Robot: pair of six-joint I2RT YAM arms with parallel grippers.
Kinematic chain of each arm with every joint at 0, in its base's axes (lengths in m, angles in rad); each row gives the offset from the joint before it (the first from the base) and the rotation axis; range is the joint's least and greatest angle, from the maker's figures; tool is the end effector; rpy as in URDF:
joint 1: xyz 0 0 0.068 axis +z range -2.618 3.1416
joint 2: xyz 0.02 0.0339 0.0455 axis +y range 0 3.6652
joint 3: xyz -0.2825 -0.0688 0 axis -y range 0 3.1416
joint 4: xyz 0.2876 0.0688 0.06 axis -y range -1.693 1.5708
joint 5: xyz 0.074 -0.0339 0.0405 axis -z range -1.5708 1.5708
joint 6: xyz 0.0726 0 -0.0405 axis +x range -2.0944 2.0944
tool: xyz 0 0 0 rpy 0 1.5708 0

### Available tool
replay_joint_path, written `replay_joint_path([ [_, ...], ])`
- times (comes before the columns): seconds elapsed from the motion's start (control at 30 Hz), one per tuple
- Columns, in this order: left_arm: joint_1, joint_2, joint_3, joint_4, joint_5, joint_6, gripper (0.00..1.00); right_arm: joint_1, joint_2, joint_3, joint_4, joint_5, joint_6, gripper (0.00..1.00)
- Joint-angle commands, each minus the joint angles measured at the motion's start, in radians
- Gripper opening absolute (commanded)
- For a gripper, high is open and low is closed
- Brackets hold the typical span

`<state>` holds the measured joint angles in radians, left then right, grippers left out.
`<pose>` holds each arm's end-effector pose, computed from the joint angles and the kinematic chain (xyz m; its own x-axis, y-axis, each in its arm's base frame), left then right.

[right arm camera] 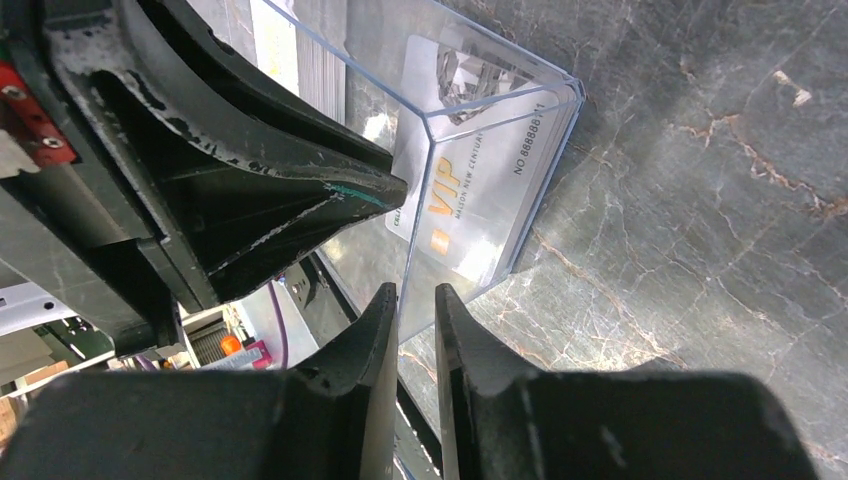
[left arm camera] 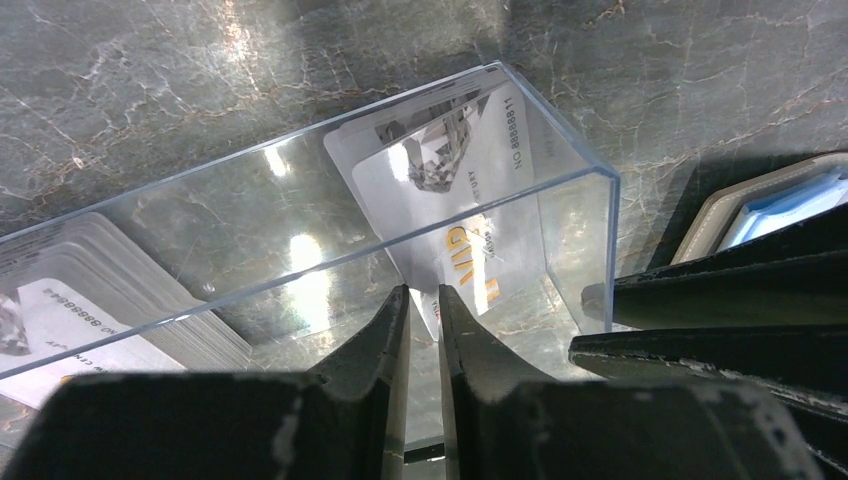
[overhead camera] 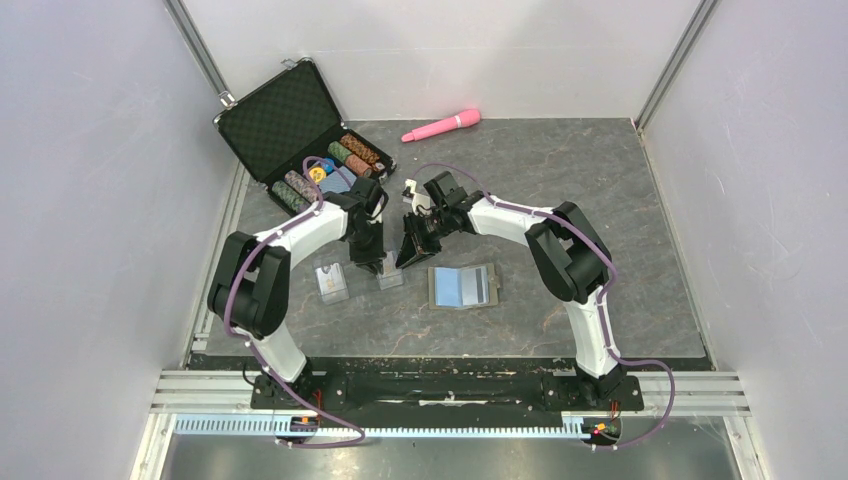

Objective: Put the credit cards into the card holder
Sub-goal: Pick up the credit card from the storage box.

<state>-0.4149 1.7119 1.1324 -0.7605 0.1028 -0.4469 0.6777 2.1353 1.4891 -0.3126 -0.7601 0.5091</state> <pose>0.3326 -0.1546 0.1436 -0.9860 -0.0355 -0.1631 -0.0041 0.9820 -0.1889 0.3656 0.3585 0.1233 -0.9285 -0.2939 -0.2268 -0.3553 0.5264 0.7724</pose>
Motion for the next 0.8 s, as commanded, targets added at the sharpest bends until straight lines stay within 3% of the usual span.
replay_joint_path([
  [0.0, -0.024, -0.051, 0.052, 0.086, 0.079, -0.003, 0.23, 0.026, -0.03, -0.026, 0.011, -0.03, -0.011, 0.13],
  [0.77, -0.027, -0.057, -0.016, 0.196, 0.167, -0.082, 0.26, 0.027, -0.045, -0.053, 0.01, -0.019, -0.019, 0.12],
])
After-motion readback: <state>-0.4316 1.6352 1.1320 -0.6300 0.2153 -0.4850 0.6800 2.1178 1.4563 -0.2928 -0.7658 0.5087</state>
